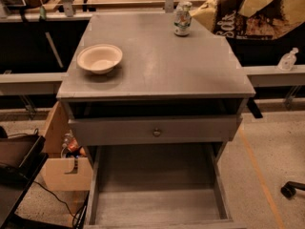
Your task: Place brown chip bag into middle drawer
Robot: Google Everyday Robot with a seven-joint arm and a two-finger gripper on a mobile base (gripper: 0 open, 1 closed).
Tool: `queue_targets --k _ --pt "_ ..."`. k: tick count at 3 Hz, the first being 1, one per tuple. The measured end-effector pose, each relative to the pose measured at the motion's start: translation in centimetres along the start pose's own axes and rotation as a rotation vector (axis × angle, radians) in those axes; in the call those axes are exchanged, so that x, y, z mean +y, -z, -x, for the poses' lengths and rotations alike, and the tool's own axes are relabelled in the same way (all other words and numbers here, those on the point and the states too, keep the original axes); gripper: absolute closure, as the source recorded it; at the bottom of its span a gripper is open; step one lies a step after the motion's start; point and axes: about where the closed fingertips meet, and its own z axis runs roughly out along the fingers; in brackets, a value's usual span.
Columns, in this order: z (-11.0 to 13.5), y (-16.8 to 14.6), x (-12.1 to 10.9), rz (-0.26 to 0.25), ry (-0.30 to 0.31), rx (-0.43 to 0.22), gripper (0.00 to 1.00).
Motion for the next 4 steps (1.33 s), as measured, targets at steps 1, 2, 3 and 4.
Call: queue_targets --k 1,2,3,4 --pt "-0.4 3.9 3.3 0.017 -0.034 -0.003 1.00" --pt "-1.5 7.0 7.0 0.054 -0.088 -0.009 1.00" --pt "-7.5 5.5 9.1 0.132 -0.205 -0.048 1.00" --pt "-5.8 6.4 9.7 0.147 -0.208 -0.094 1.00"
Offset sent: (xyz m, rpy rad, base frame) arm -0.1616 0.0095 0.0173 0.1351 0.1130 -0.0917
